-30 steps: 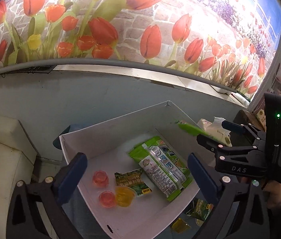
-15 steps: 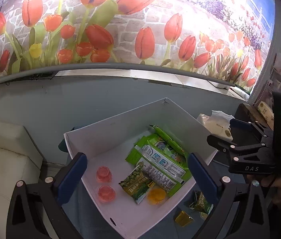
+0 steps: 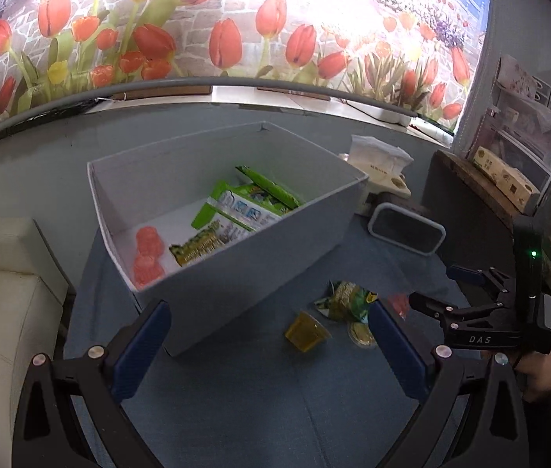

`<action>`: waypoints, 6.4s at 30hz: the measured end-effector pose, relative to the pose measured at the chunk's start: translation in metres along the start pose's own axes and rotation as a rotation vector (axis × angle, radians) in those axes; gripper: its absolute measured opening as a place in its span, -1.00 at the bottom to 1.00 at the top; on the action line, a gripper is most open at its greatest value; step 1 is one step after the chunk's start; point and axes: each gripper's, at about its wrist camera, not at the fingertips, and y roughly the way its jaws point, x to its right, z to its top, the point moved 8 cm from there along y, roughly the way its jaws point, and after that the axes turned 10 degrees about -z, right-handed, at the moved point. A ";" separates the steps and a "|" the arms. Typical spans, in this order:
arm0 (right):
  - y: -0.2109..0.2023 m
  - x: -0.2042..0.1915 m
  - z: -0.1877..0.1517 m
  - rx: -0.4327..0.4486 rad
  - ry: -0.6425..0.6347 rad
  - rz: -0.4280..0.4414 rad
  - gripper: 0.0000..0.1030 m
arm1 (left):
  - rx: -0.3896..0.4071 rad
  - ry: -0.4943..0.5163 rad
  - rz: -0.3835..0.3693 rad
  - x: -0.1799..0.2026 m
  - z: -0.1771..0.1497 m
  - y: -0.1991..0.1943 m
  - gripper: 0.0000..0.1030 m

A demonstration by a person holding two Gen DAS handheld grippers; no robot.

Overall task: Organize snacks
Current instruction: 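Grasp the pink jelly cup with the right gripper, then grasp the yellow jelly cup with the left gripper while the right carries the pink cup to the box, then release the yellow and pink jelly cups into the white box with both grippers, then grasp the pale green jelly cup with the right gripper while the left grasps the garlic pouch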

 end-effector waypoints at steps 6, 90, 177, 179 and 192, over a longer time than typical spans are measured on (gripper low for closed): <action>0.020 -0.004 -0.012 -0.030 -0.007 -0.049 0.63 | -0.057 -0.043 -0.039 0.016 -0.039 0.015 1.00; -0.005 -0.128 0.186 0.098 -0.135 0.172 -0.10 | 0.039 -0.003 0.076 -0.082 0.132 0.017 0.12; -0.068 0.034 -0.127 -0.039 0.134 0.051 -0.13 | -0.231 0.090 0.007 0.079 -0.043 0.168 1.00; -0.070 0.035 -0.129 -0.037 0.138 0.056 -0.12 | -0.223 0.092 0.017 0.078 -0.043 0.171 1.00; -0.081 0.030 -0.130 -0.032 0.144 0.073 -0.13 | -0.224 0.114 0.024 0.082 -0.044 0.161 -0.03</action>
